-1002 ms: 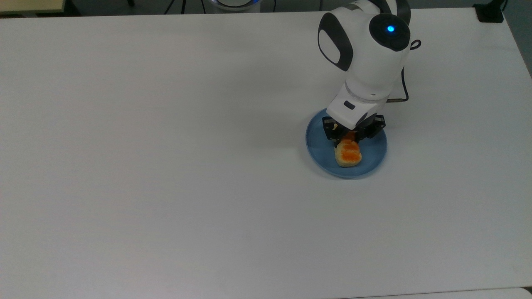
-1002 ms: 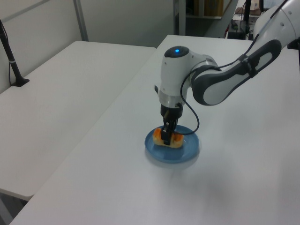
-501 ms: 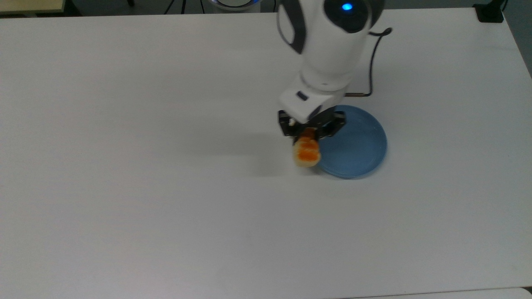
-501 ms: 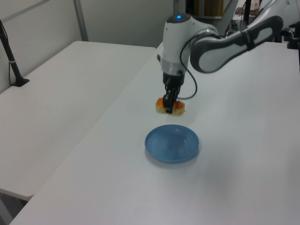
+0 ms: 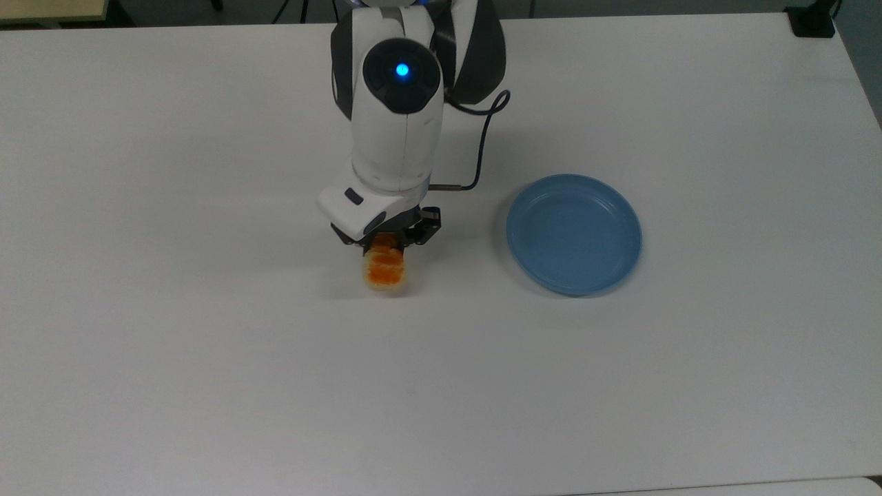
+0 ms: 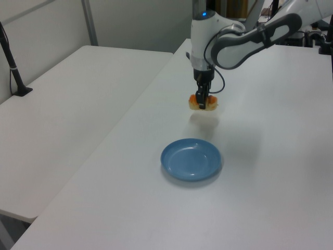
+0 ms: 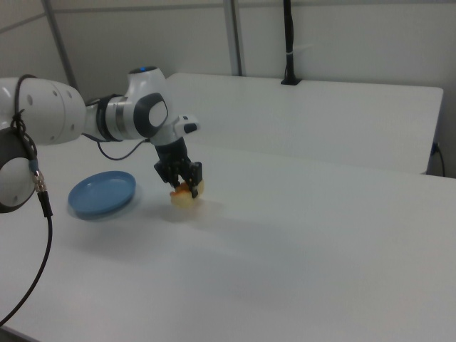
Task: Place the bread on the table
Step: 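Lift the bread roll off the plate and carry it beside the plate, then lower the bread roll onto the table, open the gripper, raise it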
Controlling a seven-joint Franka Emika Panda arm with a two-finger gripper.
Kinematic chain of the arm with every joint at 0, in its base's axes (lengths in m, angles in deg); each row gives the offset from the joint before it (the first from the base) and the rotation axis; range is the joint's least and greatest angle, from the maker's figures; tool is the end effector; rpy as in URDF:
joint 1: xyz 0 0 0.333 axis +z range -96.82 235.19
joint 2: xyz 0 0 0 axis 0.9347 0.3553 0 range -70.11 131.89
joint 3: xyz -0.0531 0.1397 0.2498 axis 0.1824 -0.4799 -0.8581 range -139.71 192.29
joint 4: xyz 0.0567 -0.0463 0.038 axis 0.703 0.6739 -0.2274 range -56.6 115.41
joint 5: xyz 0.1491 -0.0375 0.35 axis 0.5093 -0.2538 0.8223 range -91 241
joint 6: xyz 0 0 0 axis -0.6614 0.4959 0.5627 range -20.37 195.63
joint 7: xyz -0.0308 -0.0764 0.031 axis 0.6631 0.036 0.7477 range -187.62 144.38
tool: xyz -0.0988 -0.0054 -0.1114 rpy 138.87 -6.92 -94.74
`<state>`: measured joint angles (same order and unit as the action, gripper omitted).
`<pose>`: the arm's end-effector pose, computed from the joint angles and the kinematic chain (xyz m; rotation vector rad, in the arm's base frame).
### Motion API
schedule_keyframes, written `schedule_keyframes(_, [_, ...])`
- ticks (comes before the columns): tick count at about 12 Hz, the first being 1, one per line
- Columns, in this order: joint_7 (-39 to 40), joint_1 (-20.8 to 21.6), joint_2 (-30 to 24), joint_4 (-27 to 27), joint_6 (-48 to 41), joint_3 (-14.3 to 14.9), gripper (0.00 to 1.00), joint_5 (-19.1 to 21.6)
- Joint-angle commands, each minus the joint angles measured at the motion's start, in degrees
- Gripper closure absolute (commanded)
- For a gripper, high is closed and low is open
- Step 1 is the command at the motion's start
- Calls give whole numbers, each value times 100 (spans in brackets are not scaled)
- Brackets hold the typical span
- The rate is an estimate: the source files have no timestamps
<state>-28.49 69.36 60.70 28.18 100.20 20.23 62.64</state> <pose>0.6737 0.0477 0.2935 3.0058 0.1193 0.0554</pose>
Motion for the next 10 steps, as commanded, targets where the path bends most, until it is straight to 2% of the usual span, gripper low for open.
schedule_keyframes(1, [45,-34,253,70,189,-26,10,-275])
schedule_keyframes(2, [71,-104,245,61,181,-26,0,-258])
schedule_keyframes(6, [-42,-96,-307,17,-73,-88,0,22])
schedule_keyframes(8, [-104,-35,-815,0,-669,-106,0,198])
schedule_keyframes(10, [-104,-35,-1518,0,-1529,-106,0,558])
